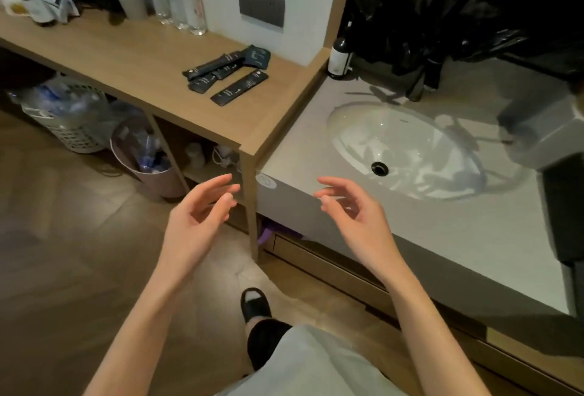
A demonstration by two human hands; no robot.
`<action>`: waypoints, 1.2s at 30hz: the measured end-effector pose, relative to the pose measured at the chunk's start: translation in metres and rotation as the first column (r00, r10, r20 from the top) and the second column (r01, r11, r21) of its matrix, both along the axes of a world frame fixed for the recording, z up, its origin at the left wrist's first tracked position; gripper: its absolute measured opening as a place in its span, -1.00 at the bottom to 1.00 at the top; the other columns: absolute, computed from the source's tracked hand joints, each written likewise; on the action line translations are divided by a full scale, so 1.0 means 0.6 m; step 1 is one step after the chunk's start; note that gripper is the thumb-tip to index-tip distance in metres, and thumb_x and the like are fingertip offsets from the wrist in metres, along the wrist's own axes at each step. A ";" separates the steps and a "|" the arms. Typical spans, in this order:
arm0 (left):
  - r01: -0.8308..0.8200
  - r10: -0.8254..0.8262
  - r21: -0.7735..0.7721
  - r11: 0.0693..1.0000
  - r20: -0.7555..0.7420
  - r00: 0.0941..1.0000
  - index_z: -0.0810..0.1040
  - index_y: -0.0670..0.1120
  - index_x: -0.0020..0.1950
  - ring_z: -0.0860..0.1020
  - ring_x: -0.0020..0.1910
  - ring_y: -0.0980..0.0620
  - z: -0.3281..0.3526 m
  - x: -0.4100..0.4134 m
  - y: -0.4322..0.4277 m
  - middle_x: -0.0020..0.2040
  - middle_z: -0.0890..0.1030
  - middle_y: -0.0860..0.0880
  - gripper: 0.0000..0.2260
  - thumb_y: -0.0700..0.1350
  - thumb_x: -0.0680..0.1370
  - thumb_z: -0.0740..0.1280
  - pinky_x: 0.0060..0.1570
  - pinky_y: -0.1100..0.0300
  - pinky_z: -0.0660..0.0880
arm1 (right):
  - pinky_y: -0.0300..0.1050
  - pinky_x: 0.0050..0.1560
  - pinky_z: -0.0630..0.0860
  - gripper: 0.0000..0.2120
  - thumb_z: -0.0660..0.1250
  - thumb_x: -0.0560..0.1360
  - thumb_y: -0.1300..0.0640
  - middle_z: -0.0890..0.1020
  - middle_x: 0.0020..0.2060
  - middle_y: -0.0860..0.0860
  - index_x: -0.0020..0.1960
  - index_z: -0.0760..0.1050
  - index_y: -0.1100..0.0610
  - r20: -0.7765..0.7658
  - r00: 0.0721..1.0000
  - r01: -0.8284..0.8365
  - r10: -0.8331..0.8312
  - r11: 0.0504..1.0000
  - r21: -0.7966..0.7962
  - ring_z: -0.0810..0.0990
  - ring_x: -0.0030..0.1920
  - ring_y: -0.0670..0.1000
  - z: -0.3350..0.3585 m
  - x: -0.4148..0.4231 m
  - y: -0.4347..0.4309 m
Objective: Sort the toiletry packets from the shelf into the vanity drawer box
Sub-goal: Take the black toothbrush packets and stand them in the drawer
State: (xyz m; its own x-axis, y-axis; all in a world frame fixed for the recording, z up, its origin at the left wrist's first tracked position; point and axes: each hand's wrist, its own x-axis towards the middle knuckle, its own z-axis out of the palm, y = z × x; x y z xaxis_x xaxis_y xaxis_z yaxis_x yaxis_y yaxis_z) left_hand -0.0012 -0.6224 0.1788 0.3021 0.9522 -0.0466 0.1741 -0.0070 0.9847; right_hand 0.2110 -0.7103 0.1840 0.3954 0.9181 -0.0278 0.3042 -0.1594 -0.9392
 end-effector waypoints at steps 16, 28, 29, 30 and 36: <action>-0.046 0.041 -0.076 0.996 -0.061 0.997 0.53 -0.02 0.21 0.63 -0.06 0.17 -0.055 -0.087 0.547 0.00 0.67 0.05 -0.78 -0.14 0.57 0.28 -0.01 0.28 0.56 | -0.18 0.00 0.60 -0.76 0.28 0.55 0.08 0.63 -0.01 -0.11 0.21 0.50 -0.07 -0.038 0.999 -0.032 0.030 0.998 -0.045 0.60 -0.03 -0.15 -0.024 -0.123 0.548; 0.139 -0.157 -0.198 0.970 -0.077 0.985 0.43 -0.01 0.30 0.57 -0.07 0.21 -0.161 -0.095 0.878 0.05 0.58 0.06 -0.70 -0.13 0.57 0.29 -0.19 0.43 0.53 | -0.48 -0.20 0.48 -0.73 0.29 0.56 0.11 0.62 0.02 -0.08 0.25 0.51 0.04 0.062 0.938 0.346 -0.341 0.930 -0.122 0.59 -0.02 -0.15 -0.086 -0.168 0.818; 0.165 -0.185 -0.198 0.966 -0.088 0.979 0.42 -0.01 0.32 0.56 -0.09 0.23 -0.170 -0.090 0.908 0.05 0.57 0.07 -0.69 -0.12 0.57 0.29 -0.19 0.41 0.54 | -0.50 -0.21 0.46 -0.73 0.29 0.56 0.12 0.62 0.02 -0.08 0.25 0.51 0.05 0.069 0.922 0.387 -0.381 0.913 -0.126 0.57 -0.03 -0.19 -0.091 -0.176 0.836; 0.188 -0.211 -0.196 0.962 -0.102 0.972 0.40 -0.02 0.34 0.56 -0.09 0.23 -0.180 -0.083 0.938 0.06 0.56 0.07 -0.67 -0.13 0.58 0.29 -0.16 0.37 0.55 | -0.52 -0.22 0.44 -0.73 0.28 0.56 0.13 0.62 0.03 -0.08 0.26 0.51 0.06 0.075 0.906 0.424 -0.417 0.896 -0.135 0.55 -0.03 -0.23 -0.096 -0.183 0.852; 0.308 -0.362 -0.233 0.923 -0.249 0.898 0.32 -0.06 0.44 0.50 0.19 -0.02 -0.222 -0.029 1.066 0.28 0.48 -0.11 -0.54 -0.11 0.56 0.32 0.21 -0.08 0.49 | -0.47 -0.20 0.45 -0.70 0.28 0.56 0.13 0.54 0.14 -0.11 0.28 0.48 0.02 0.114 0.804 0.593 -0.583 0.779 -0.203 0.49 -0.08 -0.28 -0.123 -0.200 0.915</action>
State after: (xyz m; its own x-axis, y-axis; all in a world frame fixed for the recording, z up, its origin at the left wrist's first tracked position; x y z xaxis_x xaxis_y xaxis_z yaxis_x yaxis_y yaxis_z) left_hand -0.0183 0.0175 0.0456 0.5494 0.7630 -0.3407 0.4638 0.0607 0.8839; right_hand 0.0908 -0.1615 0.1104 0.8620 0.4780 -0.1686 0.1220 -0.5186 -0.8463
